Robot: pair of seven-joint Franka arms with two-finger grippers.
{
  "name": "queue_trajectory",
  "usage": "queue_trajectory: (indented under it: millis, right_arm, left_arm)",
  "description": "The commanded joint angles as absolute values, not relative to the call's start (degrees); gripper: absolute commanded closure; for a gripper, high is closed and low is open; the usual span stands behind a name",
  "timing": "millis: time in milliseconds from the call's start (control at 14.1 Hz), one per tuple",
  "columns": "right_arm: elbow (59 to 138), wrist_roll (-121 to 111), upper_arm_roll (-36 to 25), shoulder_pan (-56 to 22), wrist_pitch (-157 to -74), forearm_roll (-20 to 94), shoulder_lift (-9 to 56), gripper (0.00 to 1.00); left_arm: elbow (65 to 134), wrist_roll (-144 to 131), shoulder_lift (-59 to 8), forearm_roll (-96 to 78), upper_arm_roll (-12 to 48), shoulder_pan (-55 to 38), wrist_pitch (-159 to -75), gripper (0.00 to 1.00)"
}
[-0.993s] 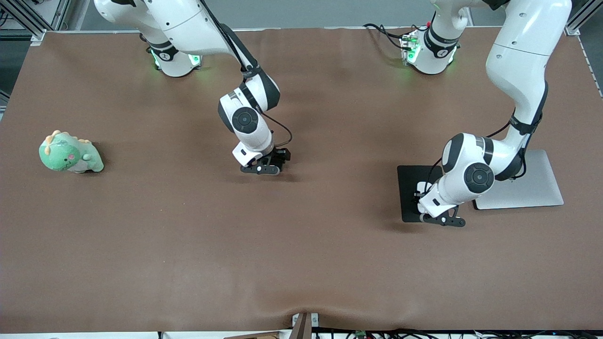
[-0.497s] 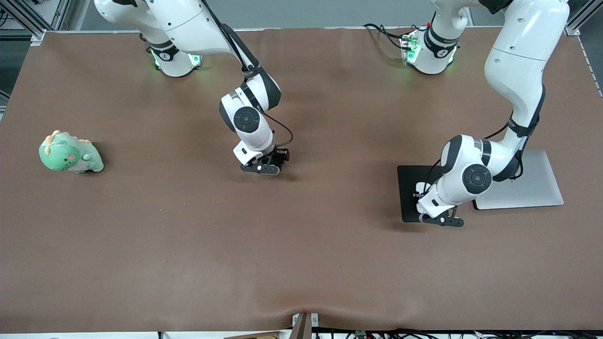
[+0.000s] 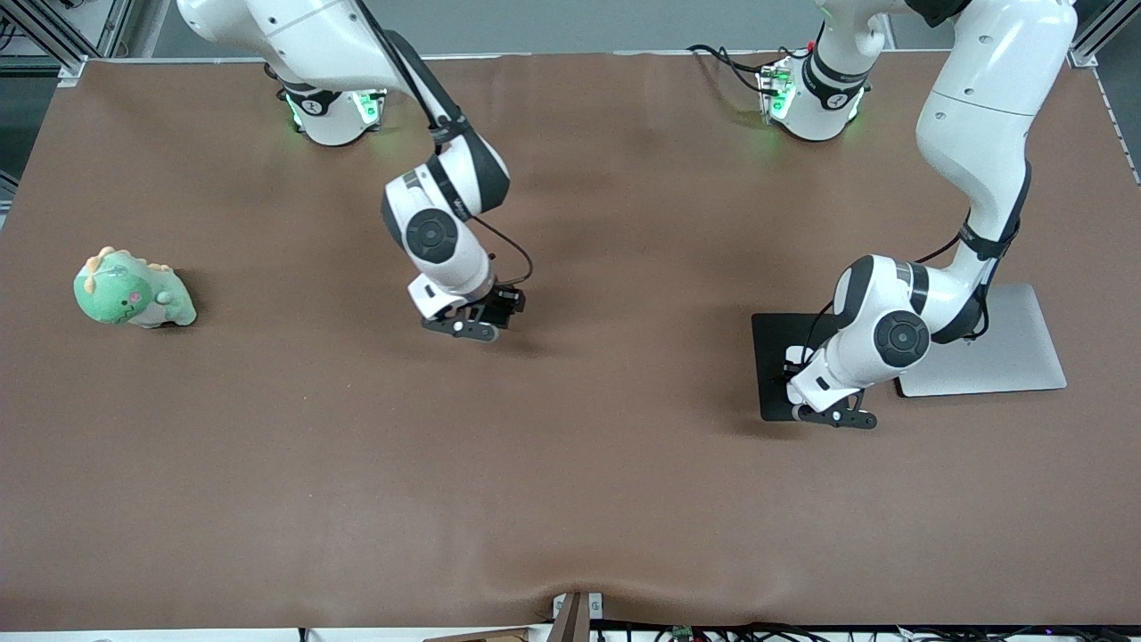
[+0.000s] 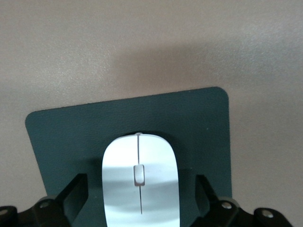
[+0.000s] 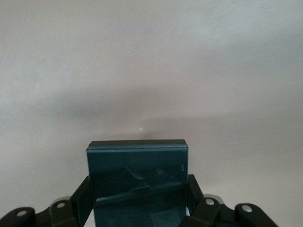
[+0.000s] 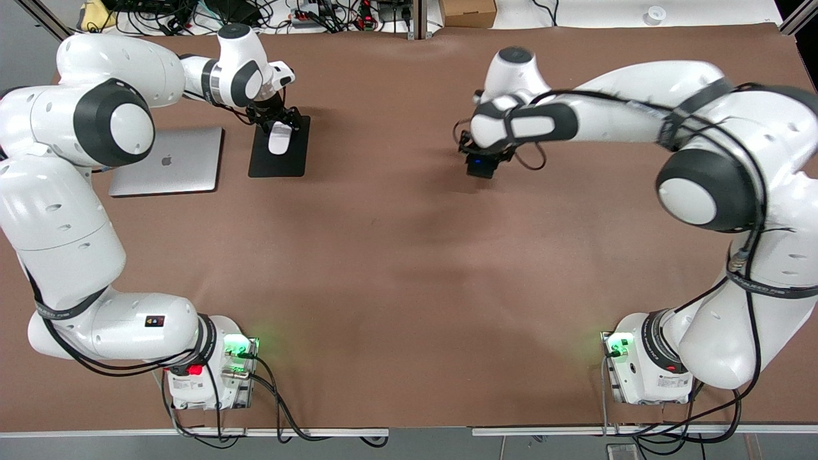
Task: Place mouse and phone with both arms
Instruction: 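Release the mouse on the pad while the right gripper lifts the phone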
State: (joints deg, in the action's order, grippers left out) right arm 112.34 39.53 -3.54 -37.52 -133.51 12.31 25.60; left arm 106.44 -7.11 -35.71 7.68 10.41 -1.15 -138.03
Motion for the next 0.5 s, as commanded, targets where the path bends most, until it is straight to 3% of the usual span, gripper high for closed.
queue_trajectory:
  millis: [0, 426]
  right_arm:
    - [113.9, 37.6, -2.9, -33.2, -126.9, 12.6, 20.0, 1.00]
    - [123.5, 28.0, -2.9, -24.9, -125.1, 9.5, 10.9, 1.00]
  left_arm:
    - [107.4, -8.5, -32.0, 9.1, 10.7, -0.7, -137.7, 0.00]
    - [106.7, -8.6, -23.5, 9.1, 10.7, -0.6, -131.8, 0.00]
